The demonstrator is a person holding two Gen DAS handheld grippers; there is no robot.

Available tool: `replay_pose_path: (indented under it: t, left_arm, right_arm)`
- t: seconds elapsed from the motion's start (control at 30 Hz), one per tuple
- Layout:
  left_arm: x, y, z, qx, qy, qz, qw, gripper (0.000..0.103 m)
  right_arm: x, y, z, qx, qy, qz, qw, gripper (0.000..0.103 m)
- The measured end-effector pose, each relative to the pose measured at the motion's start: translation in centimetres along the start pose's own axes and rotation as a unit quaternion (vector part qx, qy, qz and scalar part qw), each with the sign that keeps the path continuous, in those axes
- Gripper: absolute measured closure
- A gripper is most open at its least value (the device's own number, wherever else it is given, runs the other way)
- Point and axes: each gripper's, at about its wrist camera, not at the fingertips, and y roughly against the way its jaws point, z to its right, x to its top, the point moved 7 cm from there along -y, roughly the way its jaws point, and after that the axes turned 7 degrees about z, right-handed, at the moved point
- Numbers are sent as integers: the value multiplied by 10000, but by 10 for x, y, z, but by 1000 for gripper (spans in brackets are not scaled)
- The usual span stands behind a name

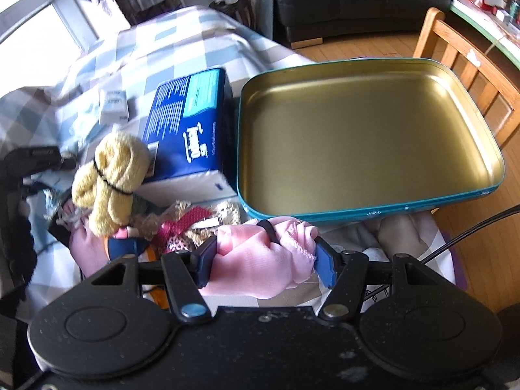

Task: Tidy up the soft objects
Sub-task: 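Grasp the small white tissue pack with the left tool while the right tool holds the pink cloth, then carry both items over the gold tray and open both tools to drop them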

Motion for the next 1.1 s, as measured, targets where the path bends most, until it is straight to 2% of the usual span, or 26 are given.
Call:
replay_pose_path:
  t: [0.2,0.33,0.5,0.7,0.93,1.0,1.1]
  left_arm:
    - [6,25,-2,177,6,365,9992,52]
    - [3,49,11,105,-143,498,9986,52]
    - [-7,85,49,37,-672,679,9954,52]
    - [-8,110,117,-506,-1116,545,9910,52]
    - [-11,124,204,-1276,-1351,364,9819,52]
    - [-18,126,225,-1425,-1444,319,9787,52]
    - [-32,126,249,-1596,-1519,187,9752,52]
  right_arm:
    - [11,12,15,15,-366,252,9990,42]
    - [20,24,34,-83,-687,435,9967,42]
    - [36,40,57,-308,-1096,719,9909,42]
    - [70,62,86,-698,-1436,1143,9805,42]
    - [126,93,125,-846,-2124,1787,9570,41]
    - [127,94,134,-906,-2200,1869,9531,41]
    - [118,83,145,-1061,-2246,1725,9532,41]
